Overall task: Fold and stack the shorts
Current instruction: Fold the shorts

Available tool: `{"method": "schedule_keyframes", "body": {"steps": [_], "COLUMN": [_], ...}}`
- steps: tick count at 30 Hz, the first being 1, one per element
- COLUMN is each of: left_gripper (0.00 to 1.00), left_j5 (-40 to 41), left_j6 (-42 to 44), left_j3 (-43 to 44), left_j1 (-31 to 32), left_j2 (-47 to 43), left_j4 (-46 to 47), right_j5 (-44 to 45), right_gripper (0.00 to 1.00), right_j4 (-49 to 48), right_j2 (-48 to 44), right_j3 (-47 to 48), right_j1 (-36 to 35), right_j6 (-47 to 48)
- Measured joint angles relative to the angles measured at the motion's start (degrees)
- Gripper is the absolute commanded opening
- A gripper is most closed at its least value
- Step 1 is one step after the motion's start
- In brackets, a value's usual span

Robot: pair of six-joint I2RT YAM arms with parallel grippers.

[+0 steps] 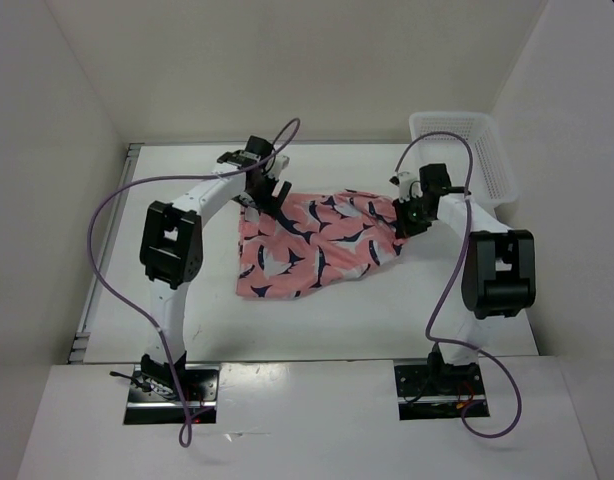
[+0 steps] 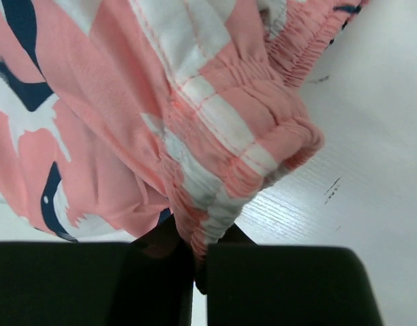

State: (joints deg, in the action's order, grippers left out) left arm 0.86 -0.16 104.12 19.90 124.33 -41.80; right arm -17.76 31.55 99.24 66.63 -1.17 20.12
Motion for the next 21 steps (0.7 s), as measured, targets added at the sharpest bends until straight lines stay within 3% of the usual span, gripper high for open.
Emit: {"method": "schedule_keyframes", "body": {"steps": [6, 11, 16, 21], "left_gripper": [1.00, 1.00, 1.00, 1.00], "left_j5": [2.9, -3.5, -7.2, -8.2], "left_j6": [0.0, 0.0, 0.0, 0.1], "left_j3": [5.8, 7.9, 11.7, 19.6], "left_j1": [1.3, 4.3, 9.7, 11.4], "left_j2": [-3.5, -3.2, 5.4, 15.2], "left_j4": [-0.4, -0.7, -0.8, -1.7], "right_j5": [0.4, 0.4, 1.0, 1.6], "right_gripper": [0.00, 0.00, 0.00, 0.00], "right_j4": [2.6, 4.4, 7.3, 11.3], "right_j2": [-2.3, -4.7, -5.4, -6.5], "right_j3": [4.0, 7.0, 9.9, 13.4], "right_j1": [-0.7, -0.8, -2.7, -9.8], "right_j6": [-1.0, -1.2, -1.2, -0.3]}}
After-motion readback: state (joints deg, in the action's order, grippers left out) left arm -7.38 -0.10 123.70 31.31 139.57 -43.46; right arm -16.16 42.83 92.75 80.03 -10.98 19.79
